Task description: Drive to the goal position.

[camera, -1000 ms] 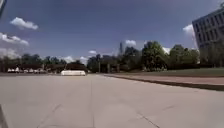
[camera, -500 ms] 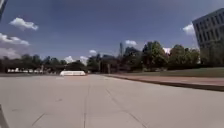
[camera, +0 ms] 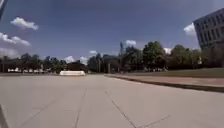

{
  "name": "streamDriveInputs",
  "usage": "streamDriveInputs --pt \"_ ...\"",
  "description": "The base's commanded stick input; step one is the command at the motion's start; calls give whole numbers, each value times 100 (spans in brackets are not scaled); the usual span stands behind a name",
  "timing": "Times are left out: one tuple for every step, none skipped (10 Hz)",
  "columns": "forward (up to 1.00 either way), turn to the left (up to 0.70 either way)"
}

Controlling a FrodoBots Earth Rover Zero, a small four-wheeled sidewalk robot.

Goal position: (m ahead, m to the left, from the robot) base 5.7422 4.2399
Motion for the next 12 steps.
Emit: streamDriveInputs --pt "100 3" --pt "100 3" --pt "100 3" --pt "100 3" --pt "100 3" --pt "100 3" --pt "100 3" --pt "100 3" --pt "100 3" --pt "100 3" --pt "100 3" --pt "100 3"
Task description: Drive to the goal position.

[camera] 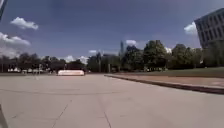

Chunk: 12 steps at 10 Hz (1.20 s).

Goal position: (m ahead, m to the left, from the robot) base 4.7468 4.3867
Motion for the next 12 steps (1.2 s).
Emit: streamDriveInputs --pt "100 3" --pt "100 3" --pt "100 3" --pt "100 3" --pt "100 3" --pt "100 3" --pt "100 3" --pt "100 3" --pt "100 3" --pt "100 3" --pt "100 3" --pt "100 3"
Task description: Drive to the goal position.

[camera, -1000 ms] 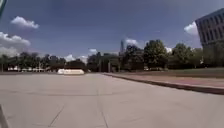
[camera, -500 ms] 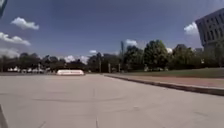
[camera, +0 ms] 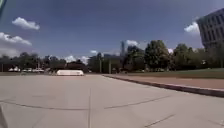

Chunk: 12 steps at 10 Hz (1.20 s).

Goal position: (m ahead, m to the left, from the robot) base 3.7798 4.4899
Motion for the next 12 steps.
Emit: streamDriveInputs --pt "100 3" --pt "100 3" --pt "100 3" --pt "100 3" --pt "100 3" --pt "100 3" --pt "100 3" --pt "100 22" --pt "100 43" --pt "100 43" --pt "100 43" --pt "100 43"
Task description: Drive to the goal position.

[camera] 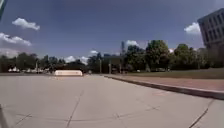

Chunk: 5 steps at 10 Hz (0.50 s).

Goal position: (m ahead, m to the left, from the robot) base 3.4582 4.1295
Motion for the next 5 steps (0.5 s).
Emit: streamDriveInputs --pt "100 43" --pt "100 43" --pt "100 43" --pt "100 23" --pt "100 3"
